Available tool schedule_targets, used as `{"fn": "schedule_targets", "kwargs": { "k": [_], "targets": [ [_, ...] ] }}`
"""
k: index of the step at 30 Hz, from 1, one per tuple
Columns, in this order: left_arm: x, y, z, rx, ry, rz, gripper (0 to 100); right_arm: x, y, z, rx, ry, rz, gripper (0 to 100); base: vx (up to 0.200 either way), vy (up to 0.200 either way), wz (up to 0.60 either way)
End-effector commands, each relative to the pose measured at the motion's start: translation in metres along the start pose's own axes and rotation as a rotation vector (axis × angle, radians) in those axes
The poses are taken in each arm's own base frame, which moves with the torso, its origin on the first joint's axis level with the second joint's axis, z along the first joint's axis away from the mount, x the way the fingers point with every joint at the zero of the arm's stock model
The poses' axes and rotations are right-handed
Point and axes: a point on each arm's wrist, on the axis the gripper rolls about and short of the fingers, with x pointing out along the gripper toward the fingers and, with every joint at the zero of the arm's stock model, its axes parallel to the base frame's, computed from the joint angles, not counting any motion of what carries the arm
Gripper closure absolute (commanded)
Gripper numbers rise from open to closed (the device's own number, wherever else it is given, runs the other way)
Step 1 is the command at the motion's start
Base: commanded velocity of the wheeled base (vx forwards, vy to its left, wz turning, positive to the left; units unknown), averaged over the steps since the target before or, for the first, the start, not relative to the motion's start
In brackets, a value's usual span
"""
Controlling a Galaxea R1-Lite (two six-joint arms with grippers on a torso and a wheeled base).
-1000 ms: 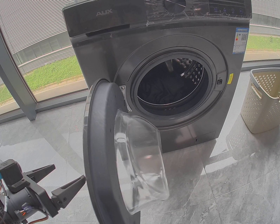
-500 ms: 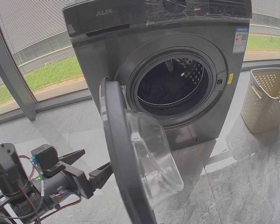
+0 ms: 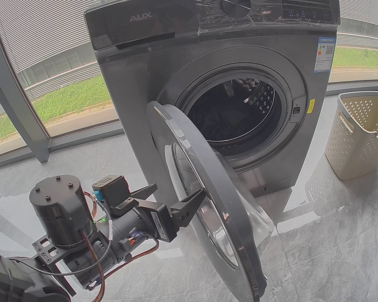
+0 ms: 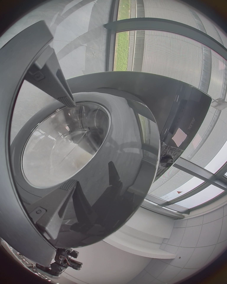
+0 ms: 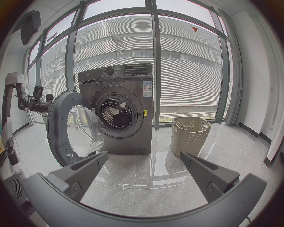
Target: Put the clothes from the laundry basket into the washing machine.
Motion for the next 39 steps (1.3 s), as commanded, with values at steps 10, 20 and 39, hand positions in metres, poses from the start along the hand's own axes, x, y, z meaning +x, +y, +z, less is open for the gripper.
{"fn": "schedule_targets", "kwargs": {
  "k": [10, 20, 39],
  "targets": [
    [0.053, 0.001, 0.003, -0.002, -0.062, 0.001, 0, 0.000, 0.000, -0.002, 0.000, -0.006, 0.000, 0, 0.000, 0.000, 0.00],
    [0.073, 0.000, 0.015, -0.004, -0.120, -0.007, 0, -0.001, 0.000, -0.002, 0.000, -0.007, 0.000, 0, 0.000, 0.000, 0.00],
    [-0.003, -0.002, -0.006, -0.022, -0.048, 0.111, 0, 0.000, 0.000, -0.002, 0.000, -0.006, 0.000, 0, 0.000, 0.000, 0.00]
  ]
}}
